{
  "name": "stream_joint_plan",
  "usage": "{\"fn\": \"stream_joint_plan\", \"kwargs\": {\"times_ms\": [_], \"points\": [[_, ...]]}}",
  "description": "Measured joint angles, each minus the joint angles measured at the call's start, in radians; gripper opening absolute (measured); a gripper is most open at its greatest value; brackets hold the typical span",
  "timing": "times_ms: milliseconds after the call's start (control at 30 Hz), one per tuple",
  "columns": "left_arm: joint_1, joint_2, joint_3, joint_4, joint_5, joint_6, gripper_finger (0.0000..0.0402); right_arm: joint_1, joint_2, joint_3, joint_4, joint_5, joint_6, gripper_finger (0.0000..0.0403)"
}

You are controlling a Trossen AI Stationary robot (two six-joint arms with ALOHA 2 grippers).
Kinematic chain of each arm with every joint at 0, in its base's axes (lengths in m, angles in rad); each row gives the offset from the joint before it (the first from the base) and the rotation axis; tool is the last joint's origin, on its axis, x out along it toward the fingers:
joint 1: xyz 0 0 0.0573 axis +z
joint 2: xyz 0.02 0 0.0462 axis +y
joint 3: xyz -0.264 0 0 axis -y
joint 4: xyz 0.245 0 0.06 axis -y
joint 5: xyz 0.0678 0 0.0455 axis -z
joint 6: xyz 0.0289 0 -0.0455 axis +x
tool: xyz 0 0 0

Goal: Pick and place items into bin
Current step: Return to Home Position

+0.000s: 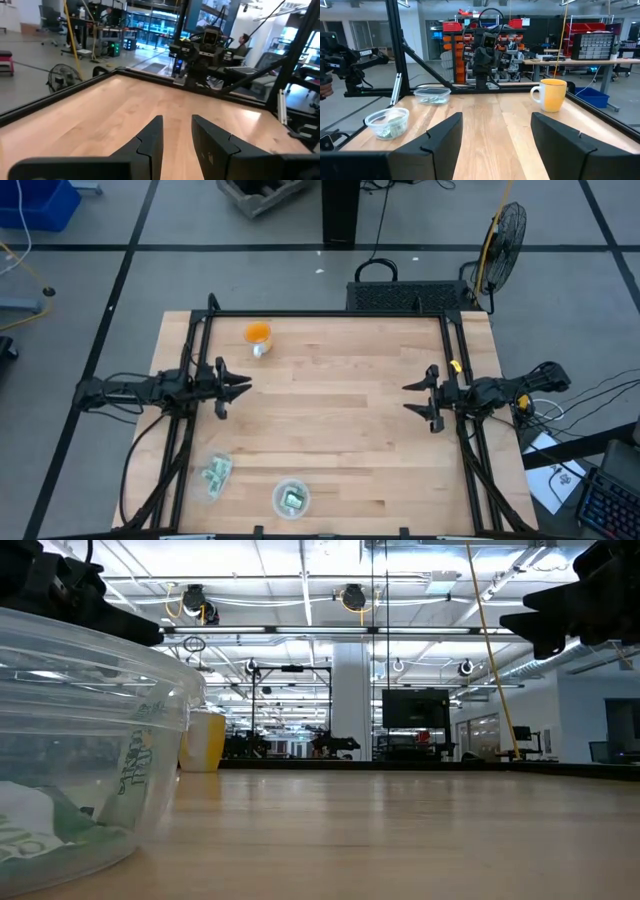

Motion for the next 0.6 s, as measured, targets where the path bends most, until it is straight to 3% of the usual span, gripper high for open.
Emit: {"fn": "stream_joint_plan", "kwargs": {"times_ms": [600], "points": [[0.011, 0.028, -0.001, 0.011, -0.005, 0.063, 0.0106, 0.0, 0.094, 0.0, 0.0, -0.001, -0.04, 0.0227]]}}
